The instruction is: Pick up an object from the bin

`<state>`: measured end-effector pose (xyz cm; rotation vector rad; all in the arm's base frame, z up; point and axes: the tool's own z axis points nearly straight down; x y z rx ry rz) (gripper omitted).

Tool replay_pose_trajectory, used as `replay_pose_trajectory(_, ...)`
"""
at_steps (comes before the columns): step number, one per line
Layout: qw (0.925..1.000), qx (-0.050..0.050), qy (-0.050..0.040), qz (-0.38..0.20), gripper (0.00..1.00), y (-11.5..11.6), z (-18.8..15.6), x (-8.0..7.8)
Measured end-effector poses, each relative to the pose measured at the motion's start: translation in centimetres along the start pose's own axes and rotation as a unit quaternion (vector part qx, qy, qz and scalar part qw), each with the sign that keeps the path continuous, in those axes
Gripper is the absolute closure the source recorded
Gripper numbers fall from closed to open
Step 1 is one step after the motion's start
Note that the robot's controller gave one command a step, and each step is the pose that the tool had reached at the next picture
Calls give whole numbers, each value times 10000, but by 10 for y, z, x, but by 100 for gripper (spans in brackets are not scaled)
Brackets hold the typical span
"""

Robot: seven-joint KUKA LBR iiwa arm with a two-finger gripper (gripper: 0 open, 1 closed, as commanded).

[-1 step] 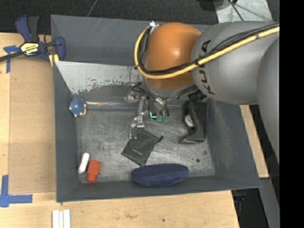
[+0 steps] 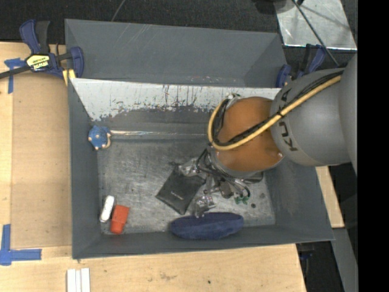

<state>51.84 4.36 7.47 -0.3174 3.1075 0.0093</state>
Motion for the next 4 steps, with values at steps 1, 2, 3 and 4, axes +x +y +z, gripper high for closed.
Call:
replay_pose_trajectory(1,9999,21,-111,4,100,-1,-4,-6)
replay_pose_trajectory(2,9999,21,-109,4,0,-1,-4,-6)
replay_pose_trajectory(3,9999,21,-105,4,100,-1,-4,-6)
replay_pose_trajectory(4,9999,30,29,-145,100,-2,-209,-35)
